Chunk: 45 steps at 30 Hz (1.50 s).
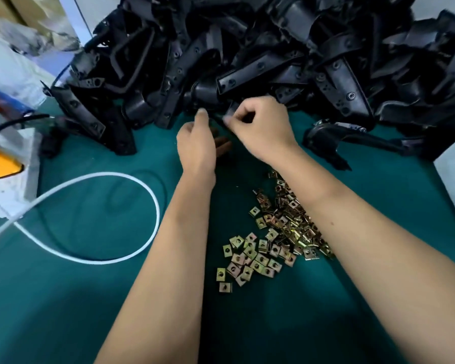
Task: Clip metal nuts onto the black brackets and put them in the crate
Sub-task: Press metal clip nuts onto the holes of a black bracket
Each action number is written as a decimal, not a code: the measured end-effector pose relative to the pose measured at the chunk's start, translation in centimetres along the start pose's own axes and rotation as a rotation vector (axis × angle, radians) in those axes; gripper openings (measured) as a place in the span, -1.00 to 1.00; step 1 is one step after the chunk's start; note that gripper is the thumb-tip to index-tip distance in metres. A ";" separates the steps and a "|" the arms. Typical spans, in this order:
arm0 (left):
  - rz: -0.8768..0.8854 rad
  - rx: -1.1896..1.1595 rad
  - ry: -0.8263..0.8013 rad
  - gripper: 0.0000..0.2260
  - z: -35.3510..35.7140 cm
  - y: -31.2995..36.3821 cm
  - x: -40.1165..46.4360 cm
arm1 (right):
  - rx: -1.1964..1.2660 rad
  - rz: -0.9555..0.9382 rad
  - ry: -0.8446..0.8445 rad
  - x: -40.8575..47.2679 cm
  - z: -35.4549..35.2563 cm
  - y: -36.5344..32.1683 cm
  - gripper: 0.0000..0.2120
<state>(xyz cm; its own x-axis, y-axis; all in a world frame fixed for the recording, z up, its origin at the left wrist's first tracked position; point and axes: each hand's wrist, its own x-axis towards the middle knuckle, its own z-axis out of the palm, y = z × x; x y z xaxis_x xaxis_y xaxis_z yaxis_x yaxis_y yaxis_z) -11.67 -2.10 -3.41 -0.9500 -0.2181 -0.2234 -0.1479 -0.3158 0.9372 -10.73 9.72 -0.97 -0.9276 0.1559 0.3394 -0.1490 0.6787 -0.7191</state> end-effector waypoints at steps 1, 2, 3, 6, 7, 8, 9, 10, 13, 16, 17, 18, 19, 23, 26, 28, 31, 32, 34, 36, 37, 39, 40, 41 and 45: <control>-0.017 -0.061 -0.037 -0.74 0.1 0.2 -0.1 | 0.122 -0.036 0.049 -0.7 -0.4 -0.3 -0.71; 0.008 -0.079 -0.052 -0.74 0.1 0.5 -0.4 | 0.308 -0.037 0.079 -1.3 -0.8 -0.6 -0.69; 0.048 -0.101 -0.058 -0.76 0.2 0.6 -0.6 | 0.553 0.010 0.091 -1.6 -1.3 -0.9 -0.67; -0.001 -0.445 -0.234 -0.54 0.3 0.7 -1.1 | 1.452 0.348 -0.002 -2.2 -2.5 -2.0 -0.74; -0.078 -0.543 -0.324 -0.40 0.4 0.7 -1.2 | 1.645 0.440 -0.040 -2.3 -2.7 -2.0 -0.78; -0.135 -0.546 -0.395 -0.32 0.4 0.7 -1.3 | 1.756 0.501 -0.095 -2.5 -2.7 -2.1 -0.78; -0.160 -0.462 -0.466 -0.32 0.5 0.8 -1.5 | 1.804 0.546 -0.172 -2.6 -2.6 -2.0 -0.77; -0.164 -0.361 -0.525 -0.39 0.5 0.8 -1.9 | 1.786 0.587 -0.247 -2.8 -2.5 -1.9 -0.74; -0.166 -0.253 -0.606 -0.55 0.5 0.1 -2.1 | 1.305 0.602 -0.295 -3.7 -1.9 -1.5 -0.71; -0.114 -0.381 -0.459 -0.78 0.7 0.0 -2.1 | 0.693 0.371 -0.136 -4.5 -2.7 0.2 -0.74; -0.102 -0.438 -0.396 -0.90 0.7 0.0 -1.9 | 0.469 0.248 -0.123 -4.6 -3.3 1.0 -0.74; -0.103 -0.488 -0.335 -0.93 0.6 0.1 -1.6 | 0.222 0.107 -0.158 -4.8 -4.2 1.8 -0.75; -0.119 -0.523 -0.298 -0.90 0.5 0.1 -1.2 | -0.008 -0.018 -0.246 -5.0 -5.1 2.4 -0.77; -0.144 -0.564 -0.291 -0.89 0.1 -0.2 -0.5 | -0.384 -0.216 -0.590 -6.3 -6.5 2.9 -0.80; -0.161 -0.541 -0.320 -0.69 0.1 -0.5 -0.6 | -0.305 -0.258 -0.605 -7.1 -6.0 2.5 -0.94; -0.149 -0.524 -0.365 -0.60 0.1 -0.7 -0.7 | -0.261 -0.255 -0.597 -7.4 -5.8 2.4 -0.92; -0.122 -0.499 -0.441 -0.63 0.2 -0.8 -0.8 | -0.215 -0.234 -0.585 -7.7 -5.9 2.5 -0.89; -0.114 -0.482 -0.464 -0.65 0.2 -0.8 -0.8 | -0.202 -0.228 -0.587 -7.9 -5.9 2.6 -0.89; -0.107 -0.458 -0.490 -0.69 0.4 -0.8 -0.9 | -0.195 -0.230 -0.594 -8.1 -5.7 2.6 -0.88; -0.108 -0.463 -0.498 -0.71 0.6 -0.9 -1.0 | -0.207 -0.239 -0.598 -8.1 -5.4 2.6 -0.92; -0.111 -0.469 -0.504 -0.69 0.6 -0.9 -1.1 | -0.213 -0.241 -0.600 -8.1 -5.3 2.7 -0.93; -0.114 -0.459 -0.516 -0.57 0.8 -0.9 -1.4 | -0.215 -0.236 -0.595 -8.0 -5.2 2.8 -0.89; -0.111 -0.448 -0.519 -0.52 0.9 -0.9 -1.5 | -0.208 -0.234 -0.578 -8.0 -5.2 2.8 -0.88; -0.106 -0.440 -0.520 -0.50 0.9 -0.9 -1.5 | -0.195 -0.232 -0.547 -8.0 -5.2 2.8 -0.89; -0.111 -0.420 -0.498 -0.57 1.0 -0.9 -1.7 | -0.169 -0.214 -0.372 -7.6 -5.3 3.3 -0.86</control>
<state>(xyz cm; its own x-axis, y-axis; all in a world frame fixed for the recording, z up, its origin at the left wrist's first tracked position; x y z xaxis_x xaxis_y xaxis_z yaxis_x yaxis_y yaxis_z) -10.24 -0.54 -3.61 -0.9638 0.2579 -0.0681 -0.2287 -0.6671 0.7090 -2.34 14.59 -2.76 -0.9467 -0.2472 0.2065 -0.3209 0.7801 -0.5372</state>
